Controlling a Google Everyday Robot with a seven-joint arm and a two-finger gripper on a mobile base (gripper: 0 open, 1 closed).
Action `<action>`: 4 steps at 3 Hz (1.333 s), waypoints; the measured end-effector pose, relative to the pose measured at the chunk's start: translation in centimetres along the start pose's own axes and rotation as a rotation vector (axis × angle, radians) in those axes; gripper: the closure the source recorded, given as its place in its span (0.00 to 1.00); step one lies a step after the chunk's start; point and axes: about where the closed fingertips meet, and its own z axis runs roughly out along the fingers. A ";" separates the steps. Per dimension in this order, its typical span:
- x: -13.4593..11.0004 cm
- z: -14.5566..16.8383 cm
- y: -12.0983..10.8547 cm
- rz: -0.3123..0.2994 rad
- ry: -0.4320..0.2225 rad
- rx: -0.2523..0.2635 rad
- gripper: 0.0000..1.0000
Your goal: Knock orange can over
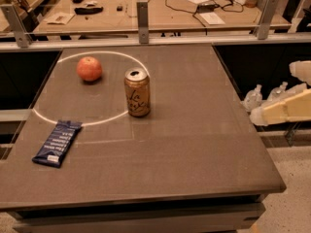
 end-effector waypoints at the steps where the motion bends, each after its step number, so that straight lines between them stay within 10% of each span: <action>1: 0.1 2.0 -0.5 0.001 -0.145 -0.008 0.00; 4: 1.4 8.4 -1.4 -0.068 -0.339 -0.135 0.00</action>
Offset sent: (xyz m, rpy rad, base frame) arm 0.0445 0.0216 -0.0637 0.2559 -0.1909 0.0925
